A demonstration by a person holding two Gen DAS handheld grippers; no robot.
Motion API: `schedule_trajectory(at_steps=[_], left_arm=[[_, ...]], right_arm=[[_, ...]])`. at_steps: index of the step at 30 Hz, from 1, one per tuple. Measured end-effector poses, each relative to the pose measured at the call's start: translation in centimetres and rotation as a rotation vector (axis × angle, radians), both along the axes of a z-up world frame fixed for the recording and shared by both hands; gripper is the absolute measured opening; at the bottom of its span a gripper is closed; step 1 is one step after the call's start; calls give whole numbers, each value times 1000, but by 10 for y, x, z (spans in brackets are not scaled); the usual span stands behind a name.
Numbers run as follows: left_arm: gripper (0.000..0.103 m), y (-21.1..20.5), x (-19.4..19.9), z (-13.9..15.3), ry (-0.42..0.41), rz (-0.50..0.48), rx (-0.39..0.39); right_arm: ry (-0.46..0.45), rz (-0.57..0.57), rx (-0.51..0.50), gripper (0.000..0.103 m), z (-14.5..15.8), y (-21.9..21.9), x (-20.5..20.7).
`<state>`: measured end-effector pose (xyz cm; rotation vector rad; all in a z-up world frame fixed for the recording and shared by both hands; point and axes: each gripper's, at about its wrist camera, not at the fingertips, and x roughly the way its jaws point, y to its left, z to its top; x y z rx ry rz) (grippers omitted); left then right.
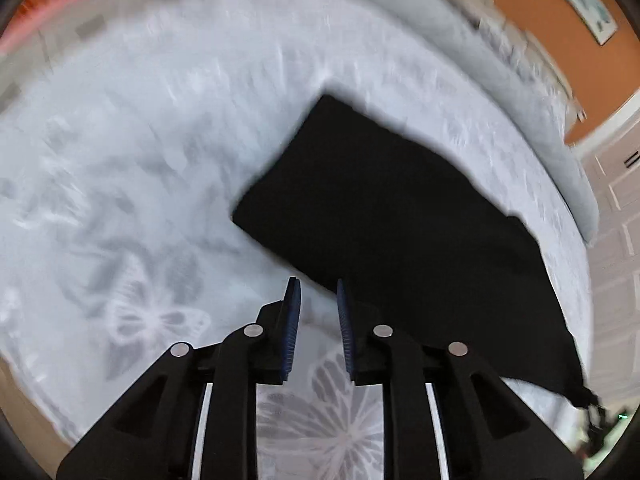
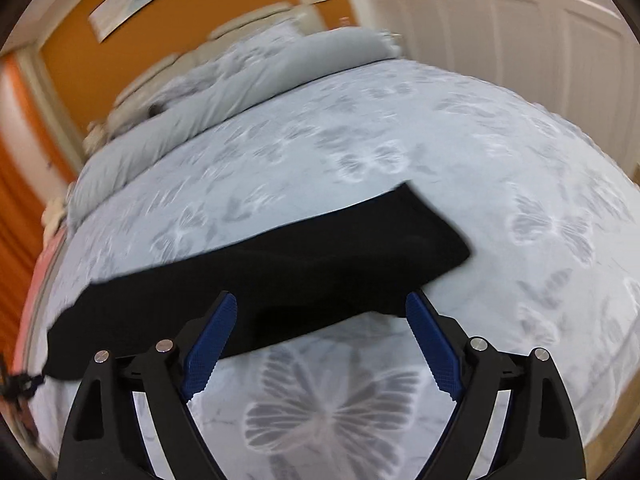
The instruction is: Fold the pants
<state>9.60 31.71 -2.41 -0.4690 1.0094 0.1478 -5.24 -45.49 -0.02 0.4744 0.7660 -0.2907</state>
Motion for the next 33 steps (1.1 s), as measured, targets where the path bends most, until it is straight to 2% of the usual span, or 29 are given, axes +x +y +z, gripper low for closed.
schedule_trajectory(at_steps=[1, 2, 3, 4, 5, 8, 9, 10, 12, 15, 16, 17, 18, 19, 21, 22, 23, 24, 25, 26, 27, 28, 29, 30, 31, 32, 33], left_arm=[[31, -13, -7, 16, -37, 29, 57], [48, -28, -12, 33, -72, 59, 96], [59, -43, -16, 49, -116, 66, 88], [76, -59, -19, 59, -151, 47, 64], [83, -72, -21, 64, -170, 25, 47], [84, -140, -15, 84, -220, -115, 16], [86, -171, -10, 86, -222, -171, 26], [89, -189, -6, 85, -224, -201, 27], [89, -233, 0, 73, -221, -285, 12], [89, -267, 6, 48, -183, -333, -23], [89, -276, 7, 37, -176, -332, -39], [89, -284, 4, 30, -180, -330, -43], [89, -289, 5, 21, -186, -337, -19], [89, -290, 2, 17, -186, -340, 4], [89, -288, -3, 9, -193, -343, 73], [89, -284, -3, 9, -202, -329, 104], [89, -280, -5, 9, -211, -321, 121], [89, -276, -5, 10, -218, -313, 137], [89, -275, -2, 9, -220, -310, 140], [89, -273, -1, 9, -217, -312, 131], [89, -272, 0, 8, -212, -312, 120], [89, -271, 1, 7, -204, -312, 103], [89, -271, 2, 6, -200, -315, 93], [89, -273, 1, 6, -197, -317, 94], [89, -275, 2, 6, -199, -321, 100], [89, -276, 1, 7, -203, -327, 105], [89, -278, -1, 8, -208, -331, 111]], right_arm=[[0, -36, -12, 85, 2, -7, -4], [3, -73, -14, 85, 4, -15, -8], [5, -90, 1, 85, 3, -21, -10], [6, -105, 39, 85, 0, -29, -11], [11, -116, 94, 85, -4, -36, -11], [33, -172, 340, 85, -24, -49, -10], [31, -159, 436, 85, -32, -46, -7], [27, -137, 484, 85, -35, -42, -3], [36, -99, 511, 85, -37, -29, 8], [61, -77, 486, 85, -39, -16, 36], [69, -76, 471, 82, -43, -15, 46], [75, -79, 443, 70, -46, -16, 56], [90, -87, 349, 14, -47, -16, 68], [86, -89, 280, 7, -44, -16, 74], [-40, -70, 261, 6, -22, -19, 68], [-135, -35, 243, 5, -1, -18, 63], [-192, -12, 208, 5, 13, -17, 59], [-229, 3, 116, 5, 26, -14, 54], [-209, -3, 59, 5, 24, -15, 56], [-141, -26, 25, 8, 10, -22, 60], [0, -64, 52, 20, -25, -40, 69], [119, -99, 134, 23, -59, -57, 73], [217, -153, 211, 20, -88, -71, 72], [141, -168, 293, 17, -96, -83, 60], [133, -171, 284, 21, -89, -87, 58], [131, -166, 205, 25, -74, -84, 57], [96, -163, 142, 34, -63, -81, 54]])
